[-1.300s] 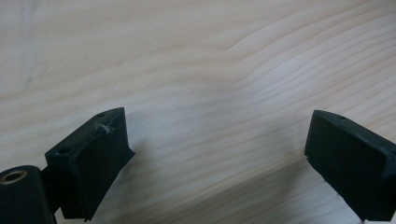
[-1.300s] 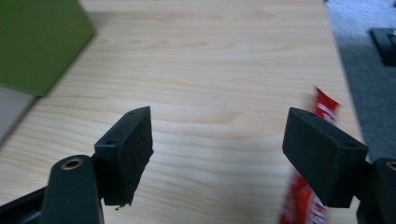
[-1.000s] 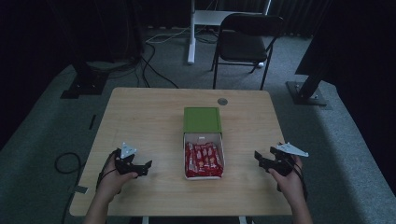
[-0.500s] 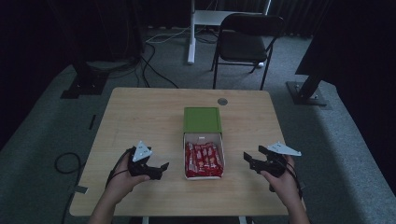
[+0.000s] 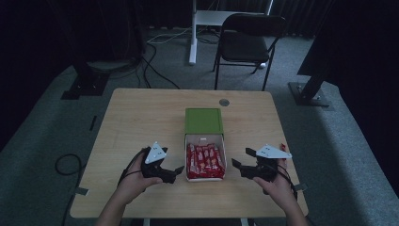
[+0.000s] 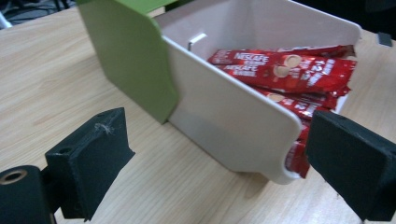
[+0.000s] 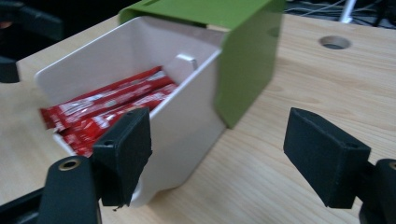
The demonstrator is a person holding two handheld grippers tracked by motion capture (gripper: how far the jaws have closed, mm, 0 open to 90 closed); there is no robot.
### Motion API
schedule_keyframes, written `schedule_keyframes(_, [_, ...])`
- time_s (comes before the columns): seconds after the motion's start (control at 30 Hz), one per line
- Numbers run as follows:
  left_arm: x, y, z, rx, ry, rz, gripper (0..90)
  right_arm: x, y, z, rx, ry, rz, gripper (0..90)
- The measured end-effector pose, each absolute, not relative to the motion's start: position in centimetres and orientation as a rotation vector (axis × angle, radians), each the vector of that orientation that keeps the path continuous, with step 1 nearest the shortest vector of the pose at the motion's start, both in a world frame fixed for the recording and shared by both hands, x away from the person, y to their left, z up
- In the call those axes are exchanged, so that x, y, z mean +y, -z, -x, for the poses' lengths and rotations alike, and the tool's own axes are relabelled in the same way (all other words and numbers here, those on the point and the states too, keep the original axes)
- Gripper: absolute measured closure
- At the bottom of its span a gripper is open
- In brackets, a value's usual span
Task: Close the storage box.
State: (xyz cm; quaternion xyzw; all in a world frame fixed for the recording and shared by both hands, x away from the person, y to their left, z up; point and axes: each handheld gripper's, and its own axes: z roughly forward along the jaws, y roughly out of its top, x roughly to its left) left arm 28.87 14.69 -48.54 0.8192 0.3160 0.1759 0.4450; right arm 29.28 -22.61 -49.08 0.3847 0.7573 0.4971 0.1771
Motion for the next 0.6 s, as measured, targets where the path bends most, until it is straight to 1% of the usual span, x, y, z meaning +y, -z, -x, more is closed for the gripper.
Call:
schedule_keyframes(0.3, [13.5, 49.0, -29.0, 0.76, -0.4, -2.051, 7.3, -20.5, 49.9, -29.1, 2.236, -1.432, -1.015, 22.9])
schedule_keyframes(0.6, [13.6, 49.9, -29.7, 0.807, -0.404, -2.058, 7.4, -20.4, 51.0, -29.6, 2.252, -1.39, -1.038, 24.2])
